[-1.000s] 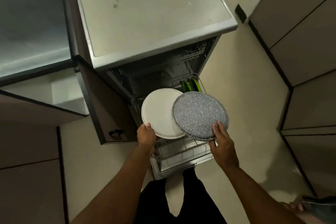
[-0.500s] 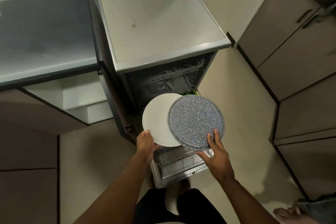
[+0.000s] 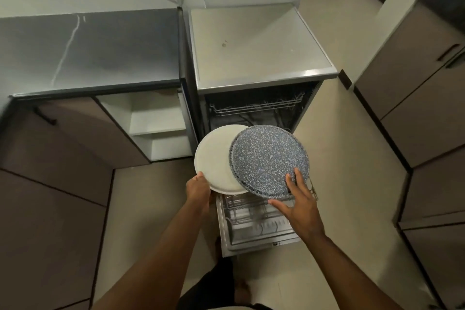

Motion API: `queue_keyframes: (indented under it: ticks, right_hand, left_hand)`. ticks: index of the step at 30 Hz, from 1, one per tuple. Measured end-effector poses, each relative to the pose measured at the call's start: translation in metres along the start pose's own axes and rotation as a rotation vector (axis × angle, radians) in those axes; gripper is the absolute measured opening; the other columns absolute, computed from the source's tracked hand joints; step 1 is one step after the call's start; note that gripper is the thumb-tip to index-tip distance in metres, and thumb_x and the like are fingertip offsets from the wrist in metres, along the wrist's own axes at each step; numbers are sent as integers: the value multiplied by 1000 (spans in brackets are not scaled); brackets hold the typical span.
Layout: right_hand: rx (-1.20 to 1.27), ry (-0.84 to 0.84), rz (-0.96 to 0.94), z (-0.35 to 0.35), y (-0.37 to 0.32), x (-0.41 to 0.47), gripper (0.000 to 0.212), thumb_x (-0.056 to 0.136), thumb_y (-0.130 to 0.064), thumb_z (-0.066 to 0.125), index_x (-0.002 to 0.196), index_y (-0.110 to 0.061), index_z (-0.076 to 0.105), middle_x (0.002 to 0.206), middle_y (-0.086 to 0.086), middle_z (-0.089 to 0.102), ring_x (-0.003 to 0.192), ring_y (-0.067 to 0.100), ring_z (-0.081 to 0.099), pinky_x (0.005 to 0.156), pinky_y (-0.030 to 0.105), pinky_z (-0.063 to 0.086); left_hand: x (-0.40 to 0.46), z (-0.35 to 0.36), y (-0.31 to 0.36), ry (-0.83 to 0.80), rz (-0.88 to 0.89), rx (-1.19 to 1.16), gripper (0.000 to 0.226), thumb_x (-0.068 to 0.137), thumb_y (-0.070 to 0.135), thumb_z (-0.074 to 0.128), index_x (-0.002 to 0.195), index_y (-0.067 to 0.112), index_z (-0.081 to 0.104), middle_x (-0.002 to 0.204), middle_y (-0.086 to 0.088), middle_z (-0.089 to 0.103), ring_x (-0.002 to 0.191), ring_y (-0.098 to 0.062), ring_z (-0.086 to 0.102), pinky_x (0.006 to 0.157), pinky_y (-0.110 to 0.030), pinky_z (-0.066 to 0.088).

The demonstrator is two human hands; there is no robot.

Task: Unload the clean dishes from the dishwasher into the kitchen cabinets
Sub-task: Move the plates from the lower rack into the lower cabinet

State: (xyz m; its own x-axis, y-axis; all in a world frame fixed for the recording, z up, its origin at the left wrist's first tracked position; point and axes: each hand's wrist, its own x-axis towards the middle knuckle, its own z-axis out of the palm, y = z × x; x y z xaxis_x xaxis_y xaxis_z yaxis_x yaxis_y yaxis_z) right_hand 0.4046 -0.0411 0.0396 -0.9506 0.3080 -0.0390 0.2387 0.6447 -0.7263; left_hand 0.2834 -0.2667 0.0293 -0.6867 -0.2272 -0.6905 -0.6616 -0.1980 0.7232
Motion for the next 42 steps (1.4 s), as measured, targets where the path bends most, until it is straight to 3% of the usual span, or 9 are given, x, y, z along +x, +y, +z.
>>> queue_keyframes:
  ticks: [2, 5, 12, 18, 24, 28, 32, 38, 42]
  right_hand:
    - [6, -26, -19, 3, -10, -8, 98, 66, -59, 68, 150, -17, 36, 163, -11, 11, 143, 5, 20, 112, 27, 21]
    - [-1, -52, -59, 14, -21, -17, 99, 67, -59, 68, 151, -17, 35, 163, -10, 10, 144, 6, 20, 112, 25, 24]
    - [-55, -135, -158, 47, -59, -27, 99, 70, -60, 69, 152, -19, 31, 163, -14, 4, 143, 4, 17, 112, 25, 21]
    - [-66, -152, -216, 79, -93, -29, 97, 71, -47, 80, 150, -15, 33, 162, -11, 8, 143, 7, 21, 113, 25, 22]
    - [-78, -166, -238, 122, -134, -34, 98, 69, -54, 77, 149, -15, 36, 163, -9, 13, 140, 5, 26, 110, 23, 27]
    - [-80, -177, -241, 153, -151, -41, 96, 71, -48, 80, 149, -12, 37, 162, -9, 12, 143, 9, 27, 112, 24, 26]
    - [-52, -197, -217, 171, -161, -48, 97, 71, -48, 80, 149, -12, 36, 162, -11, 11, 143, 7, 25, 113, 25, 26]
    - [-9, -214, -205, 205, -183, -50, 103, 67, -65, 68, 150, -12, 35, 163, -9, 11, 146, 12, 24, 115, 29, 25]
    - [-15, -175, -187, 225, -194, -43, 101, 68, -61, 73, 149, -12, 37, 162, -8, 13, 143, 10, 26, 114, 32, 28]
  left_hand:
    - [-4, -16, -2, 16, 23, -13, 26, 104, 25, 43, 94, 10, 62, 94, -9, 66, 94, -28, 63, 95, -54, 52]
    - [-14, -41, -2, 36, 44, -68, 29, 105, 24, 40, 99, 8, 63, 102, -13, 66, 95, -27, 61, 97, -54, 51]
    - [-20, -105, 2, 113, 47, -199, 30, 106, 22, 37, 86, 13, 58, 88, -7, 62, 81, -21, 58, 79, -40, 53]
    - [-11, -151, 13, 153, 53, -264, 26, 106, 23, 37, 94, 12, 56, 86, -6, 60, 77, -20, 58, 77, -40, 53]
    - [3, -206, 35, 164, 79, -288, 25, 107, 23, 36, 111, 10, 56, 102, -12, 61, 94, -27, 58, 71, -37, 53]
    - [16, -242, 41, 172, 71, -257, 26, 106, 23, 37, 98, 10, 58, 102, -13, 61, 84, -23, 59, 60, -31, 51]
    - [20, -263, 38, 162, 34, -263, 26, 106, 23, 37, 110, 8, 58, 102, -12, 63, 81, -21, 60, 59, -31, 49]
    - [39, -295, 48, 194, 40, -239, 27, 106, 21, 37, 98, 9, 60, 91, -8, 64, 82, -21, 61, 56, -29, 49]
    - [55, -304, 60, 198, 10, -253, 29, 106, 23, 38, 87, 16, 58, 89, -5, 64, 84, -21, 60, 63, -33, 50]
